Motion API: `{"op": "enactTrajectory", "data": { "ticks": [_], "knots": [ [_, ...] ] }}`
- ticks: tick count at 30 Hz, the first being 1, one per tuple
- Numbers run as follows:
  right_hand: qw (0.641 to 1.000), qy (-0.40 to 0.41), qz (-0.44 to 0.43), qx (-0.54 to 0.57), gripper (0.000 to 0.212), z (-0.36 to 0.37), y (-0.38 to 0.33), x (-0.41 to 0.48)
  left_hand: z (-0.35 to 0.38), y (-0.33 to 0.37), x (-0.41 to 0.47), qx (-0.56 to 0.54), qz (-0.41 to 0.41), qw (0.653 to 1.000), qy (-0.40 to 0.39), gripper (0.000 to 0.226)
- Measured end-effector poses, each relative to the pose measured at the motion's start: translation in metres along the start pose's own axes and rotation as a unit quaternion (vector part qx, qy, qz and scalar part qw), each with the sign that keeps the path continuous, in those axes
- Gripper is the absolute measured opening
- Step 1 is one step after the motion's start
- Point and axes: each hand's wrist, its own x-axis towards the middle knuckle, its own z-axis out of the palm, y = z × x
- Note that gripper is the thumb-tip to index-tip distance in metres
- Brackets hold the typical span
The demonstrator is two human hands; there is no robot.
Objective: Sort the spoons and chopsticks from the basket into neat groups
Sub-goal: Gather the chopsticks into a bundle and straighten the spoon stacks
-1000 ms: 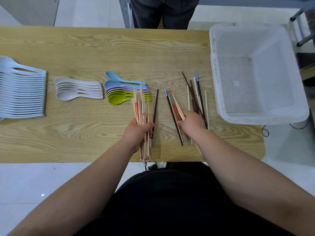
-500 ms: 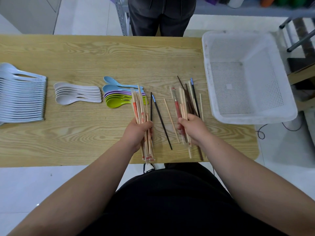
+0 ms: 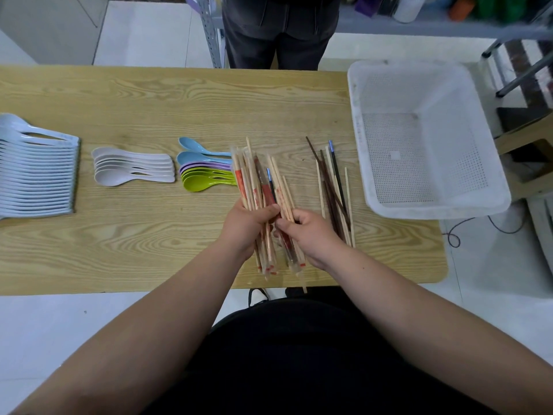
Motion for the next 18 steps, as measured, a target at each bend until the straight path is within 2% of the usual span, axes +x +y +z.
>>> {"op": "enactTrajectory", "data": {
  "ticks": [5,7,10,13,16,18],
  "knots": [
    [0.994,0.011,0.059,0.091,0.015,-0.006,-0.005,0.001,0.004,0.002,-0.005,-0.005,-0.024,0.999,-0.029,0.043],
    [0.994,0.023,0.061,0.092,0.018,-0.011,-0.008,0.003,0.005,0.001,-0.005,0.01,-0.024,0.999,-0.031,0.052],
    [0.995,0.027,0.066,0.072,0.029,-0.017,-0.01,0.008,0.005,0.0,-0.004,0.016,-0.012,0.999,-0.024,0.057],
    [0.99,0.025,0.069,0.119,0.04,-0.016,-0.014,0.01,0.007,0.002,-0.005,0.011,-0.008,1.0,-0.024,0.054],
    [0.996,0.038,0.051,0.063,0.031,-0.007,-0.015,0.01,0.012,0.001,-0.006,0.004,-0.004,1.0,-0.03,0.053],
    [0.999,0.048,0.023,0.002,0.032,-0.001,-0.013,0.009,0.014,0.0,-0.007,-0.006,-0.004,0.999,-0.038,0.051]
  ]
}}
